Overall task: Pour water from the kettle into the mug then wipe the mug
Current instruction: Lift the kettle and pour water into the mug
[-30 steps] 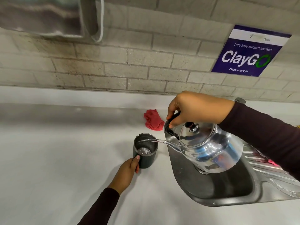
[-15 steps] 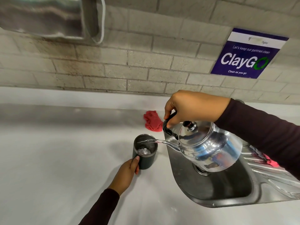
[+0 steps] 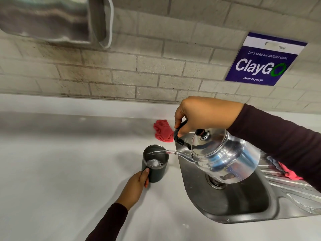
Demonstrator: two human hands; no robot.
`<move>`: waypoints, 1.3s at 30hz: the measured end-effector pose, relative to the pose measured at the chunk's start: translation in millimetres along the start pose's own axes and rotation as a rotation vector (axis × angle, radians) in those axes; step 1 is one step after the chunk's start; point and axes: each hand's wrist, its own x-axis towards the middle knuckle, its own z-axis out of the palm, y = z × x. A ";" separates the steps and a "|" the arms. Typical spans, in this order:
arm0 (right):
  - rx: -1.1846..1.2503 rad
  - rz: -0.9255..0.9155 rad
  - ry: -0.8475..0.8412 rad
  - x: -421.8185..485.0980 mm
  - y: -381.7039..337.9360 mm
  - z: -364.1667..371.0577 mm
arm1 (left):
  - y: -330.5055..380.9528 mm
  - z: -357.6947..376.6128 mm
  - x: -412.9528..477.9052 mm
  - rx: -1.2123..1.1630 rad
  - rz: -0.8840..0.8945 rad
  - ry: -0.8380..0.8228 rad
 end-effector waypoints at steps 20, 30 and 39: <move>0.005 -0.027 -0.002 4.6 2.1 -0.8 | -0.1 -1.5 0.7 0.028 0.001 -0.006; 0.208 0.094 0.166 -29.5 37.6 34.7 | 10.7 -13.0 -1.9 -0.009 0.002 -0.104; 0.582 0.393 0.538 -84.3 93.5 105.2 | 0.5 -35.6 1.2 -0.034 0.015 0.129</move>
